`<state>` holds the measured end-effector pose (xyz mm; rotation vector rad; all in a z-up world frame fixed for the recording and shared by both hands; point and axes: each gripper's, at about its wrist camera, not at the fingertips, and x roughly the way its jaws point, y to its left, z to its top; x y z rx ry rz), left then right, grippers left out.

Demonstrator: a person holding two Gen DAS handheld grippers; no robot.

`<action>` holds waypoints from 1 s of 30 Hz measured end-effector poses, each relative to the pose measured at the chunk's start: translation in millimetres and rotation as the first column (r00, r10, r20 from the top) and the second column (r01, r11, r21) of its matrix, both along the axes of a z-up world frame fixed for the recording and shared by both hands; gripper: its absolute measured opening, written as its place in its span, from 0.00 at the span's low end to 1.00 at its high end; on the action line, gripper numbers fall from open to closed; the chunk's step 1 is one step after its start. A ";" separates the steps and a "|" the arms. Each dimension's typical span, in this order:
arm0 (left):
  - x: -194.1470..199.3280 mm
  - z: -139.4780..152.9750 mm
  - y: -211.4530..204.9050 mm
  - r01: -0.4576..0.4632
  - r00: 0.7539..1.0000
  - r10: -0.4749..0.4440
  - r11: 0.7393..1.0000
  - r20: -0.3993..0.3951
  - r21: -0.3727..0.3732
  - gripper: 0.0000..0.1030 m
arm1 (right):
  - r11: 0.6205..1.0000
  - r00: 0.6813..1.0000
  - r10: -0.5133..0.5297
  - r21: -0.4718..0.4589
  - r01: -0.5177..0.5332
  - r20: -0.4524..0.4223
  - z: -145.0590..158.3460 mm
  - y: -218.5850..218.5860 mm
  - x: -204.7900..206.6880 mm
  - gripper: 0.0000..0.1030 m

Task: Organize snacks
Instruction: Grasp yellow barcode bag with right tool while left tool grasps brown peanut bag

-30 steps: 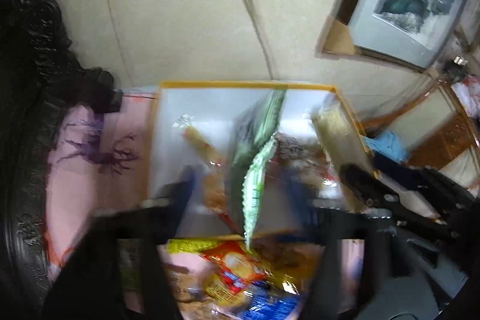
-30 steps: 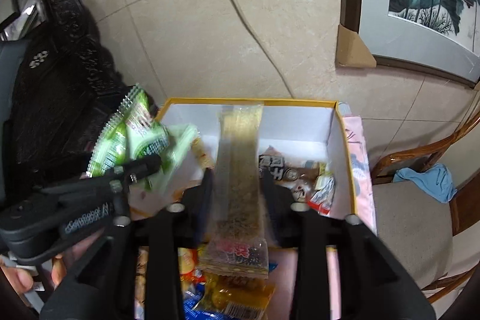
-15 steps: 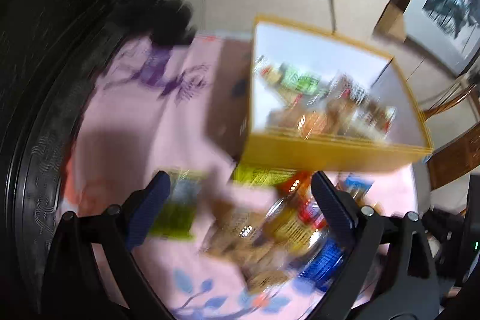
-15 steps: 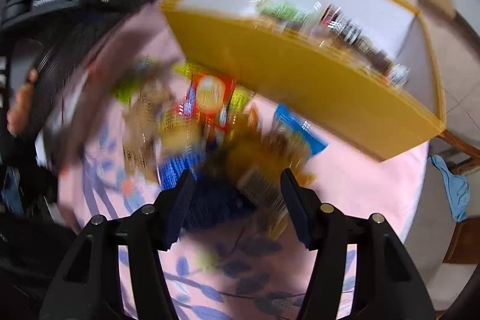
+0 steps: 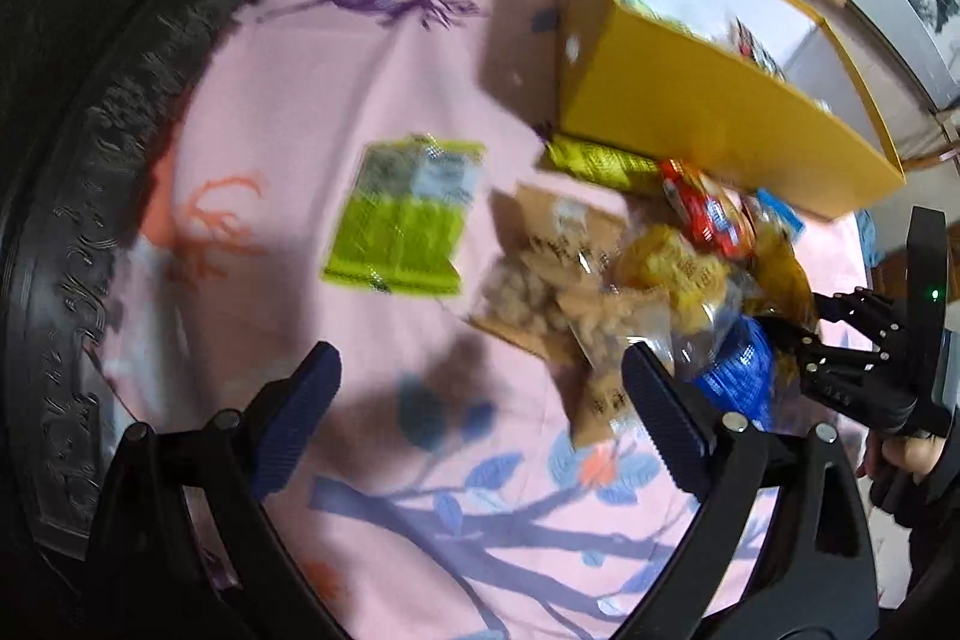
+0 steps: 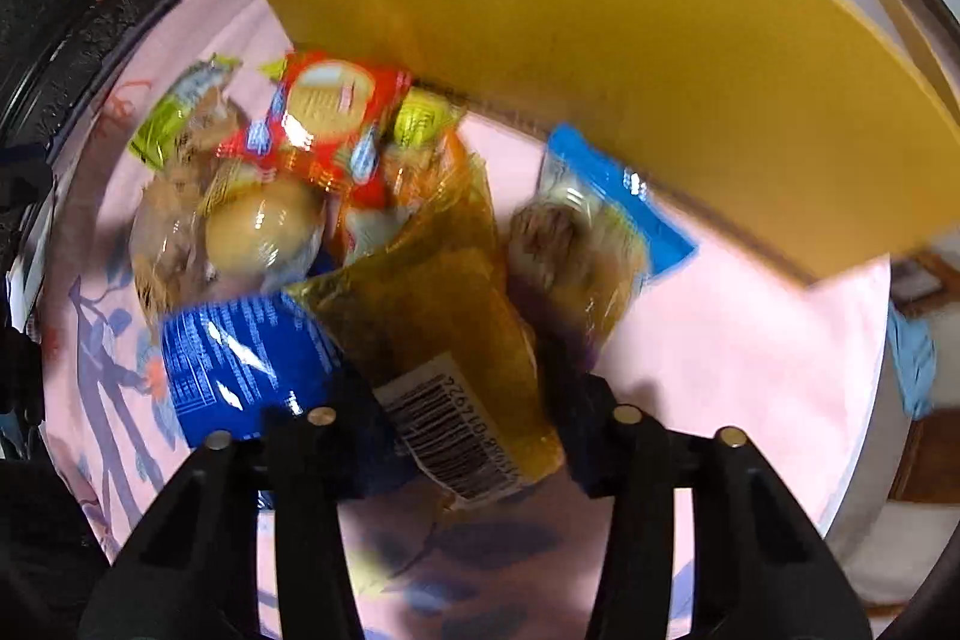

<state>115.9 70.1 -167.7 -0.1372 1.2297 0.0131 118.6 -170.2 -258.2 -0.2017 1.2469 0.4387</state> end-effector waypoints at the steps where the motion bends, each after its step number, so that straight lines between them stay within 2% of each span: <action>1: -0.3 -4.1 -5.7 0.010 1.000 -0.010 1.000 -0.012 -0.004 0.93 | 1.000 1.000 -0.011 0.002 0.011 -0.009 -1.1 -1.5 -7.0 0.44; 8: 12.7 -41.8 -46.8 0.061 0.996 -0.060 0.998 -0.069 0.013 0.93 | 0.990 0.991 -0.125 0.065 0.128 -0.052 -2.9 -22.2 -39.3 0.44; 14: 21.1 -58.8 -63.9 0.082 0.995 -0.079 0.995 -0.065 0.051 0.92 | 0.979 0.982 -0.181 0.088 0.185 -0.050 -3.3 -25.5 -45.8 0.45; 16: 20.8 -64.7 -61.9 0.074 0.995 -0.073 0.997 -0.072 0.017 0.84 | 0.977 0.980 -0.192 0.087 0.195 -0.043 -3.7 -26.5 -46.6 0.45; 17: 19.7 -69.0 -60.1 0.069 0.994 -0.070 0.998 -0.083 -0.012 0.69 | 0.977 0.980 -0.197 0.083 0.199 -0.036 -3.9 -26.0 -46.4 0.45; 18: 17.9 -71.2 -59.2 0.060 0.994 -0.062 0.998 -0.086 -0.026 0.63 | 0.975 0.979 -0.203 0.082 0.205 -0.032 -2.4 -32.2 -48.4 0.45; 20: 14.3 -70.5 -61.6 0.077 0.995 -0.078 0.997 -0.068 -0.010 0.57 | 0.976 0.978 -0.206 0.067 0.207 -0.019 -3.8 -24.5 -46.1 0.45; 23: 8.6 -68.5 -66.1 0.098 0.994 -0.099 0.995 -0.052 -0.024 0.41 | 0.977 0.977 -0.212 0.034 0.212 0.005 -4.1 -17.7 -41.2 0.47; 25: 2.7 -64.3 -69.1 0.103 0.994 -0.104 0.994 -0.045 -0.027 0.37 | 0.976 0.976 -0.219 0.022 0.219 0.016 -4.2 -14.8 -40.3 0.43; 27: -4.6 -55.0 -66.6 0.106 0.994 -0.107 0.994 -0.030 -0.038 0.37 | 0.969 0.971 -0.240 0.064 0.239 0.009 0.0 -18.1 -43.7 0.40; 30: -19.4 -28.0 -56.4 0.112 0.994 -0.110 0.992 0.022 -0.058 0.36 | 0.963 0.966 -0.256 0.098 0.250 0.047 17.1 -20.0 -54.3 0.39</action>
